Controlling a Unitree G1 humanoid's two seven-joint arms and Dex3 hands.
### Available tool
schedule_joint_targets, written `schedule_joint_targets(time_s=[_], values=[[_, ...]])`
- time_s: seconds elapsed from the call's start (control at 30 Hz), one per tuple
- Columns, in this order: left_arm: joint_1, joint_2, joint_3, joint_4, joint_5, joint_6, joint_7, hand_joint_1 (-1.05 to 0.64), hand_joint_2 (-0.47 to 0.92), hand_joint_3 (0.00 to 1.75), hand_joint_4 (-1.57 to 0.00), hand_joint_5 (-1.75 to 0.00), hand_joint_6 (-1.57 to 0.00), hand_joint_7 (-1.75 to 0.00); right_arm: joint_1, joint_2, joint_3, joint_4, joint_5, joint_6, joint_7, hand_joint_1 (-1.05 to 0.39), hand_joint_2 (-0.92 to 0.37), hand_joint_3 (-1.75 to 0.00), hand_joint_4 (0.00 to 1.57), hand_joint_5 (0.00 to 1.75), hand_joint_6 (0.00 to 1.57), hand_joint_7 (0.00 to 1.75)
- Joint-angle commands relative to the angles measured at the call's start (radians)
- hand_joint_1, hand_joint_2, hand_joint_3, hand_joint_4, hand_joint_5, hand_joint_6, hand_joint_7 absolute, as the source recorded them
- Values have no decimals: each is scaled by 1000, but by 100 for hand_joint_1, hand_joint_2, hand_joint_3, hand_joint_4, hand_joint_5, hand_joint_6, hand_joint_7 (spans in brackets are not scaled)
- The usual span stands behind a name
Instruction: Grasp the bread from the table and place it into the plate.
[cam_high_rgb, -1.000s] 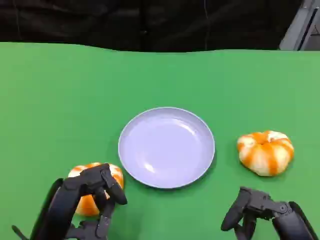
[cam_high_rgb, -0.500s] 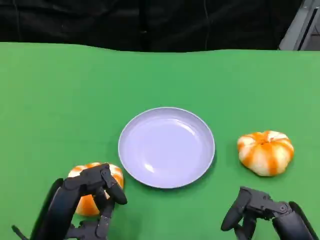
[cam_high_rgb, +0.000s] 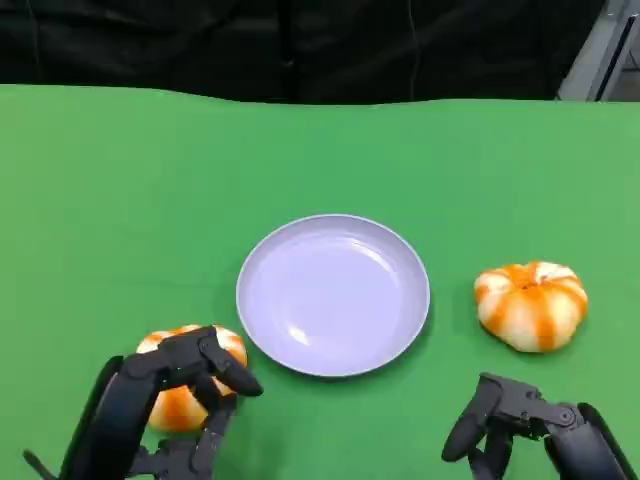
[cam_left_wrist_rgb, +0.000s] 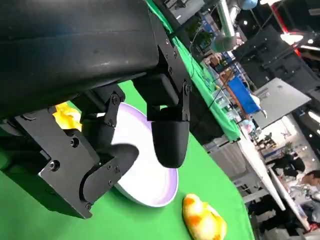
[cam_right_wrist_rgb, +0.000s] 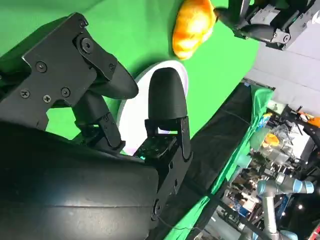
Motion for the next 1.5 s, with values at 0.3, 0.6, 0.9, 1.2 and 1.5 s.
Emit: schedule_joint_targets(time_s=[0.3,0.6,0.9,1.2,1.5], values=[[-2,35,33,-11,141,42,61,-27,90,7,-32,-21,-37,0,0,-3,6,-5,-1,-3,-3,-5,-35,-138,78,175,73,140],[-22,73,26,-18,289,128,105,-41,90,1,-21,-14,-23,0,1,-2,11,-9,-4,6,-2,-5,-35,-138,78,175,73,141],[-86,123,-40,-21,606,366,200,-60,90,1,-18,-13,-19,-1,-1,0,16,-7,3,8,-3,-4,-35,-139,78,175,71,141],[-171,167,-143,25,694,543,156,-61,90,0,-21,-15,-22,-2,2,-4,17,-21,1,19,1,-4,-35,-139,77,175,72,143],[-200,198,-201,35,684,611,126,-60,90,0,-25,-18,-23,-1,3,-2,20,-29,-3,32,-1,-4,-34,-139,78,175,72,143]])
